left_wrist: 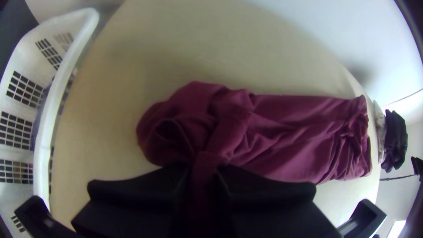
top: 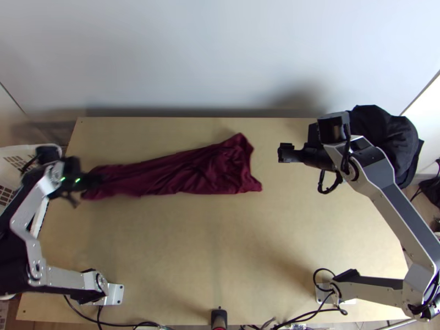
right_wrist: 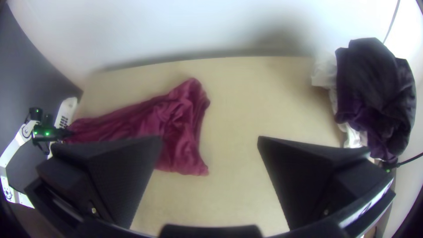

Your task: Fold the t-shirt

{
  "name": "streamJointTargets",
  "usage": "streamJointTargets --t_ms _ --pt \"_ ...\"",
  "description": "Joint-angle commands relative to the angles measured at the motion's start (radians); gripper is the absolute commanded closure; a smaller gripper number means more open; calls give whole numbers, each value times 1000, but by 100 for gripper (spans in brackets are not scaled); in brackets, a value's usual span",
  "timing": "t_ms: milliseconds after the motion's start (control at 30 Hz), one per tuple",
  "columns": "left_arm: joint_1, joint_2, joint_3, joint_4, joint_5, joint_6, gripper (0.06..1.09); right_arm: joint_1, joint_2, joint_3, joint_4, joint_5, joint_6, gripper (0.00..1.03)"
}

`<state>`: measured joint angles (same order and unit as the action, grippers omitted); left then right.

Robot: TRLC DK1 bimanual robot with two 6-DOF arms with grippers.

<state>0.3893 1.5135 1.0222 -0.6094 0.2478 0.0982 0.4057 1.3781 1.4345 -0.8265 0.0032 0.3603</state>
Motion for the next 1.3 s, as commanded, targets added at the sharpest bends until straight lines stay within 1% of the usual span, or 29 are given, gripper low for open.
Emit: streamJointTargets --t_ms 0,133,333,467,600,1133,1267 --pt "137 -197 -113 -90 27 127 105 8 7 6 32 0 6 4" --pt "97 -228 -113 -95 27 126 105 12 4 0 33 0 6 4" --pt "-32 -233 -97 -79 21 37 105 12 -21 -26 33 0 5 4" --pt "-116 -243 -88 -53 13 -34 105 12 -42 -54 33 -2 6 4" --pt "-187 -239 -73 -20 -1 -81 105 12 -54 -65 33 0 6 4" --pt "-406 -167 -1 13 -56 -176 105 4 -86 -94 33 0 6 4" --pt "-461 -159 13 34 -71 -219 105 -2 -99 -108 33 0 6 4"
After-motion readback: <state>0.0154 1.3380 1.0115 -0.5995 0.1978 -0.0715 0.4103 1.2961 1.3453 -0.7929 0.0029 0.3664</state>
